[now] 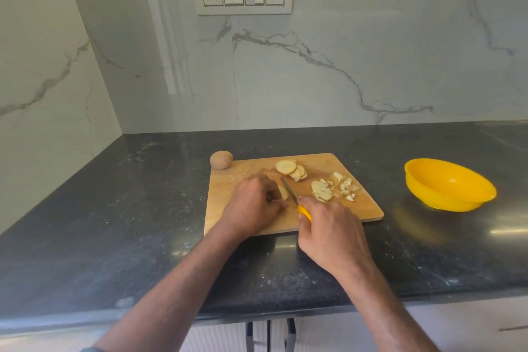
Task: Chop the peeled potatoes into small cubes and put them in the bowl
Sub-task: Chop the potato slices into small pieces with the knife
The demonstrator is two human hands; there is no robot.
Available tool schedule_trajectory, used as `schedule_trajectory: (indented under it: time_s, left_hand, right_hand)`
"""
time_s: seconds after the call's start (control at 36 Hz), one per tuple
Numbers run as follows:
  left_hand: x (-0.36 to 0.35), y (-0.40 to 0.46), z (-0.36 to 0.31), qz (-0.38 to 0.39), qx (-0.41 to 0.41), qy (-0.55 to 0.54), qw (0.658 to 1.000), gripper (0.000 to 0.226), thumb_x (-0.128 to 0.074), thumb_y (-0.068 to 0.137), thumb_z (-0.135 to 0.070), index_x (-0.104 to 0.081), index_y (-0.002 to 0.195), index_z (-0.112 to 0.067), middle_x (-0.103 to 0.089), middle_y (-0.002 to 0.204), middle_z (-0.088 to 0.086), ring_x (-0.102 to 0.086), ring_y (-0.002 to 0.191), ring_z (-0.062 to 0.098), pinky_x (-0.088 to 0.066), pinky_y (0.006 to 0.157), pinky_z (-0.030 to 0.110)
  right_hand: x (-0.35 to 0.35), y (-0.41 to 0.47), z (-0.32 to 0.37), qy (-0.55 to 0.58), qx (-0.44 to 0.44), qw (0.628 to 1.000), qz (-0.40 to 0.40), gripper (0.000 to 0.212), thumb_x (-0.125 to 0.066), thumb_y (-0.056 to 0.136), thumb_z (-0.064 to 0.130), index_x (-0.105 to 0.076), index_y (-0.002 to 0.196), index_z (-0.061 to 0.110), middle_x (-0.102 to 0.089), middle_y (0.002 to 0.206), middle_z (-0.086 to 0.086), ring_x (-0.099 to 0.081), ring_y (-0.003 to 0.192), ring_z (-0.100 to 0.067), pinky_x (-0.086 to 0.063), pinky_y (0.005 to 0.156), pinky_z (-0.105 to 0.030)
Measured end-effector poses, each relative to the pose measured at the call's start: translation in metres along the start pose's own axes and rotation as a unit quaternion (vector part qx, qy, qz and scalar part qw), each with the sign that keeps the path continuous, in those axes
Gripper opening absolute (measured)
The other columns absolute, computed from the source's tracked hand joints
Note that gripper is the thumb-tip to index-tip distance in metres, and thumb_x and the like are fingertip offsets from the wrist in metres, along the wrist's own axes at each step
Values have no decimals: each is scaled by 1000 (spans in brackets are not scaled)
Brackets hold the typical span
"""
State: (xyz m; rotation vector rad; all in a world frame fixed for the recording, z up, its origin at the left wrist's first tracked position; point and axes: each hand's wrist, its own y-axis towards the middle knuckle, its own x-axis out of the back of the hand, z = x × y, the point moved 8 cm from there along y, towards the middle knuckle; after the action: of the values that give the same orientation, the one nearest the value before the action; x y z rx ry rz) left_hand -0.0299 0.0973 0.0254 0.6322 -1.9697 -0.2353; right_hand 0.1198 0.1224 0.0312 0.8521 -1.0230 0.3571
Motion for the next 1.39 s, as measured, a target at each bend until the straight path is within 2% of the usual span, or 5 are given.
schedule_trajectory:
  time_s: [0.25,0.47,0.83,1.25,1.39]
  left_hand:
    - [5,2,10,-17,35,-92,995,16,-82,83,-21,-67,80,-25,-62,79,-13,-53,72,2,-37,62,14]
    - [1,-1,25,72,39,-3,997,61,-84,76,-52,-68,126,-20,-61,105,-3,-60,94,14,-52,90,36]
    - [-4,16,30,76,86,-27,993,57,-87,76,-45,-72,119,-11,-66,89,-4,-59,85,13,-51,78,29]
    - [-5,16,31,41,77,-23,996,38,-81,76,-41,-53,60,-21,-60,69,1,-55,69,18,-44,64,37]
    - [-2,13,26,32,74,-18,997,30,-79,79,-41,-70,76,-13,-66,80,4,-59,79,22,-50,73,41]
  right_hand:
    - [0,1,-1,4,4,1000,-7,35,-54,97,32,-60,131,29,-73,96,5,-68,85,-15,-50,68,-26]
    - [3,-1,3,-2,10,1000,-9,35,-54,96,25,-62,130,26,-73,91,1,-67,79,-17,-37,61,-25]
    - [-2,5,14,23,4,1000,13,30,-54,96,21,-65,124,19,-73,95,0,-62,78,-14,-42,65,-20]
    - [-4,12,19,35,3,999,-15,32,-55,98,27,-62,128,21,-72,88,2,-62,72,-13,-45,61,-19]
    - [-4,14,23,40,11,999,-10,31,-53,99,24,-62,128,21,-69,86,4,-48,65,-9,-22,49,-11]
